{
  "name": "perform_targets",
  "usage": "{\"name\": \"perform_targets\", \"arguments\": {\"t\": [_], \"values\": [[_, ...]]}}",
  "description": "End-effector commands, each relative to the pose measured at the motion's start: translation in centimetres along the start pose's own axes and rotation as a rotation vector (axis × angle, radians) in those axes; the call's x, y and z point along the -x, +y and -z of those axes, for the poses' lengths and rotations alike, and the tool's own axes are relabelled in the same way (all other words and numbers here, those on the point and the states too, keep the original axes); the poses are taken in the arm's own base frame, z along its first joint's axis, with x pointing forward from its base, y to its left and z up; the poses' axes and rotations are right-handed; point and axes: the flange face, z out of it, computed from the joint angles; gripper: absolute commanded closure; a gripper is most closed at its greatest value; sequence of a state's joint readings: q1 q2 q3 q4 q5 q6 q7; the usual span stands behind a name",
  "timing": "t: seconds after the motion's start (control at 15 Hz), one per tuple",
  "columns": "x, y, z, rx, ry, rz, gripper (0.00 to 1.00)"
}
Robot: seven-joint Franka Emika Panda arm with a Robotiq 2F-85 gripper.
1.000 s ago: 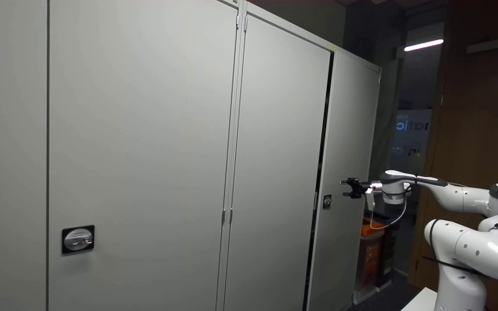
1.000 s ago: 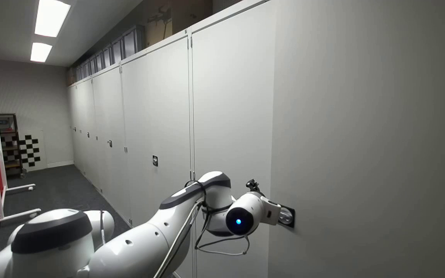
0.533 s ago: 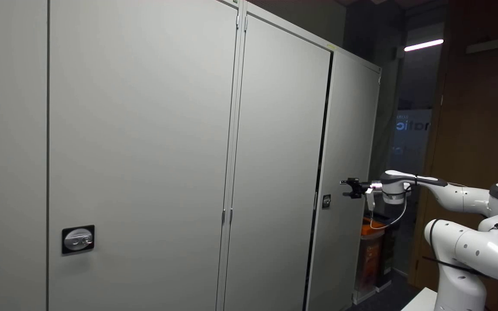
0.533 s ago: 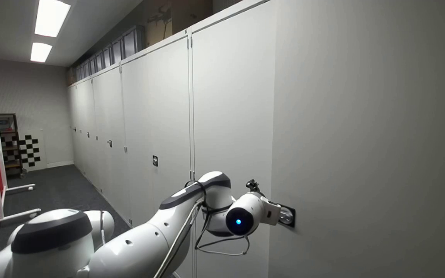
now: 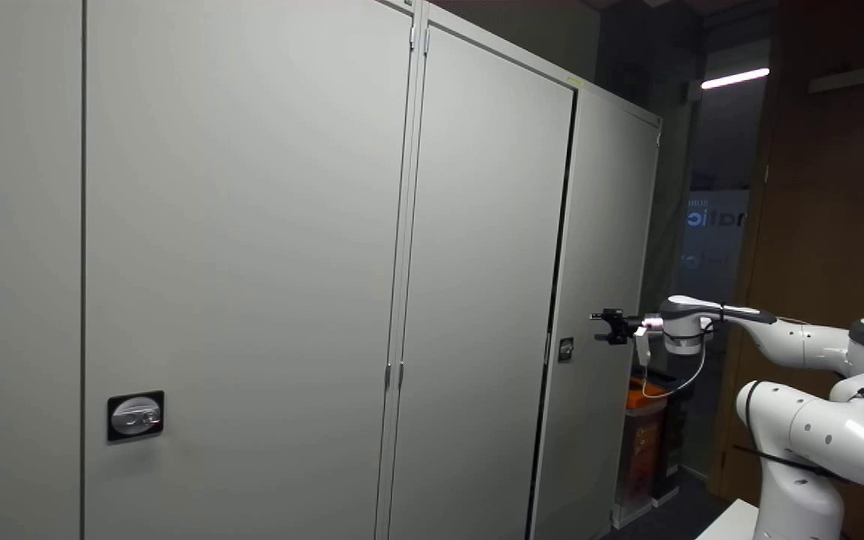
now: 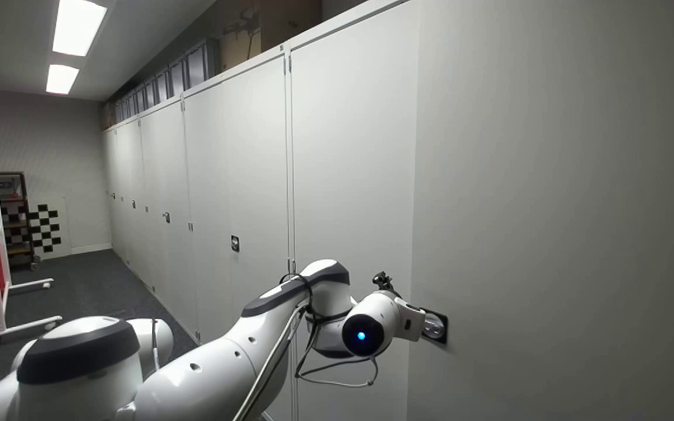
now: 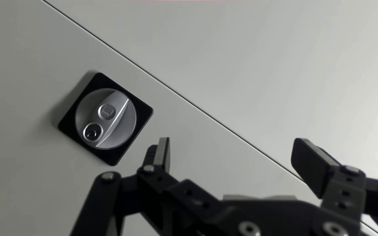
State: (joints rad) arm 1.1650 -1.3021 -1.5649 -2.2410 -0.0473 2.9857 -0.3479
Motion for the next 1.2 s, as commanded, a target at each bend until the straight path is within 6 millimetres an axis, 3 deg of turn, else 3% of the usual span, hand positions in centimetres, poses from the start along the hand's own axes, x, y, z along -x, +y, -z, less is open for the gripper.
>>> {"name": "perform_targets", "arguments": {"t": [0.0, 0.8, 1.13], "values": [[0.0, 0.0, 0.0, 0.0, -0.001, 0.0, 0.0], [-0.1, 0.0, 0.0, -0.002, 0.004, -0.011, 0.0], [0.7, 1.0, -0.4, 0.019, 0.029, -0.05, 0.0]]}}
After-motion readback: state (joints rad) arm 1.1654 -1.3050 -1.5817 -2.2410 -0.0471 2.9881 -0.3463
